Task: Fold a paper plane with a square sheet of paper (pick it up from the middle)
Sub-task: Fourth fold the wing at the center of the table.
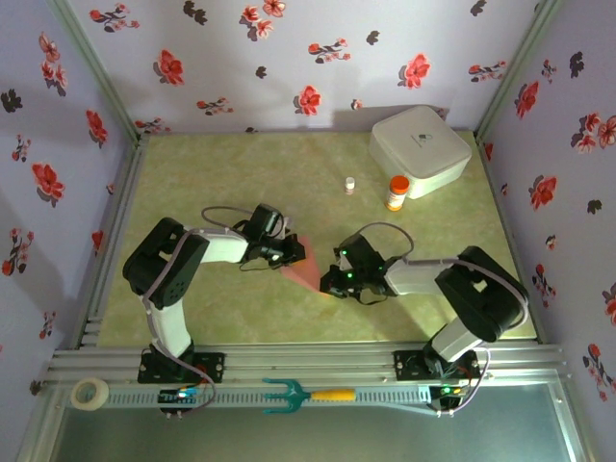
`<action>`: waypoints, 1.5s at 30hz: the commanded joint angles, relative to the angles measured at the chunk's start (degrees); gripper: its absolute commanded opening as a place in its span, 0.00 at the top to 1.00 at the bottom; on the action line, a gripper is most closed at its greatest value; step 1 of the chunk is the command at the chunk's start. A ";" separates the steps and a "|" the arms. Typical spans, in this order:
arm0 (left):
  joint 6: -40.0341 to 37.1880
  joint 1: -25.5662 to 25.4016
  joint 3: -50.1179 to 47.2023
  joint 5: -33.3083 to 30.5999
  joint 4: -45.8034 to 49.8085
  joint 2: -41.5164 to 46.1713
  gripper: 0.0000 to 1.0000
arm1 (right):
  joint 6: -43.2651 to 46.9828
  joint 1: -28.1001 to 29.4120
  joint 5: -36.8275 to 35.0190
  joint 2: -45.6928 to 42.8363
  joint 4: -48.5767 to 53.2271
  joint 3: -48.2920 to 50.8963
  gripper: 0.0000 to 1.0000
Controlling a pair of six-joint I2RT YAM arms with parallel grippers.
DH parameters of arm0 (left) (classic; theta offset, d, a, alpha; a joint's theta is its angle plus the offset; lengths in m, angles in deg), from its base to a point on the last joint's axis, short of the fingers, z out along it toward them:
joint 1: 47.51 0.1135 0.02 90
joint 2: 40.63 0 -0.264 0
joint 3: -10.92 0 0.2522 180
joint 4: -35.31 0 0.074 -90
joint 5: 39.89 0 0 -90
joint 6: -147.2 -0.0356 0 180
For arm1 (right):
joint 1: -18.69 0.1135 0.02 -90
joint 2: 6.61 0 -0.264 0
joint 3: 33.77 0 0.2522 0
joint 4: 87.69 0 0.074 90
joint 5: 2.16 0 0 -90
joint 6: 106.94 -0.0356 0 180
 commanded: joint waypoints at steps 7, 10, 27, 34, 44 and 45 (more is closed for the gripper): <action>1.05 0.66 -0.95 -1.71 3.55 -1.12 1.00 | -3.65 0.48 -3.70 -11.46 9.28 2.31 0.88; 2.41 0.77 -1.28 -1.08 3.43 -0.50 1.00 | -9.10 0.31 -8.22 -12.89 11.71 0.96 0.78; 7.87 1.82 -4.15 1.85 -2.95 0.40 1.00 | -17.13 0.37 -4.41 -8.08 3.87 2.99 0.65; 7.99 1.79 -4.15 2.06 -3.02 0.49 1.00 | -17.18 0.57 -3.72 -6.20 2.34 3.05 0.67; 8.04 1.82 -3.97 2.07 -2.88 0.58 1.00 | -15.12 0.83 -3.75 -5.48 3.78 1.65 0.66; 8.07 1.83 -3.97 2.08 -2.79 0.60 1.00 | -14.88 0.83 -3.93 -5.72 4.82 1.40 0.66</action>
